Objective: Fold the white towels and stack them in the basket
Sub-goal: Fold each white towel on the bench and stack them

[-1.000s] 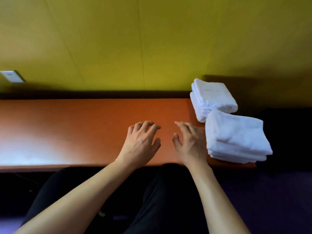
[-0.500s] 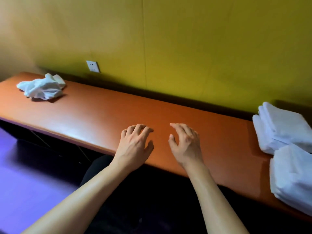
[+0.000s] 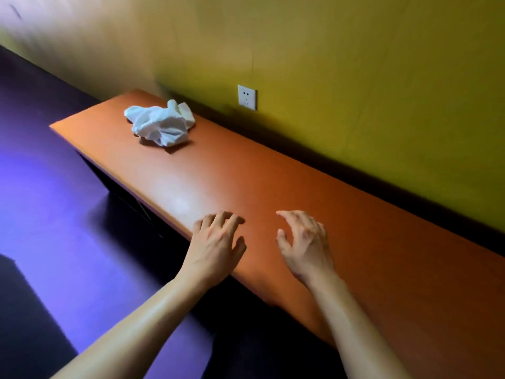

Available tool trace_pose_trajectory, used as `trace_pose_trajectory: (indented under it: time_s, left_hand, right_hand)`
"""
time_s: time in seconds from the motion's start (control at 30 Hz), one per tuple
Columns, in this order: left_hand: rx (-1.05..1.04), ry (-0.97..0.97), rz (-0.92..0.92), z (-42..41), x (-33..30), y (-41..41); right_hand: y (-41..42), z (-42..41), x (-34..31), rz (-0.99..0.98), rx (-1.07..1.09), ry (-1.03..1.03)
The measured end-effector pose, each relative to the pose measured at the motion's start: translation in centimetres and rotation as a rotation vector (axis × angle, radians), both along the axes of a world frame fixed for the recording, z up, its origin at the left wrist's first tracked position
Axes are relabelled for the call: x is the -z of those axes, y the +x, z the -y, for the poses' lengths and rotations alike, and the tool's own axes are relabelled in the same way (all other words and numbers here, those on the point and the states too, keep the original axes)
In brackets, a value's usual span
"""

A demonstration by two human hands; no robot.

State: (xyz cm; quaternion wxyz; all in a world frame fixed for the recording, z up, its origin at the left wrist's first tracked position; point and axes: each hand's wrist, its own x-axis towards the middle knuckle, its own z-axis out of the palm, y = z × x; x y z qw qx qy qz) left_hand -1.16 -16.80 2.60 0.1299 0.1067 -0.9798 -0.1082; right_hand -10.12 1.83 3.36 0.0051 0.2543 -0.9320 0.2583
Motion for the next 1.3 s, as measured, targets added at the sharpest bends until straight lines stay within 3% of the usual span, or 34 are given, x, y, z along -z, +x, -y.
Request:
trace_pose_trajectory:
  time_s: [0.4, 0.8, 0.9, 1.03, 1.3]
  left_hand:
    - [-0.188, -0.123, 0.049, 18.6, 8.8, -12.8]
    - [-0.454, -0.119, 0.308, 32.3, 10.4, -24.1]
    - [-0.446, -0.068, 0.339, 33.4, 10.7, -24.9]
    - [-0.384, 0.005, 0.246, 32.6, 11.6, -24.0]
    - [-0.146, 0.048, 0.19, 24.6, 10.6, -17.7]
  right_hand:
    - [-10.5, 12.4, 8.4, 0.018, -0.108, 0.143]
    - [-16.1, 16.0, 12.3, -0.052, -0.08, 0.236]
    - [-16.2, 16.0, 12.6, -0.055, -0.076, 0.224]
    - [-16.1, 15.9, 12.4, -0.056, -0.07, 0.223]
    - [-15.2, 15.1, 10.9, 0.09, -0.119, 0.153]
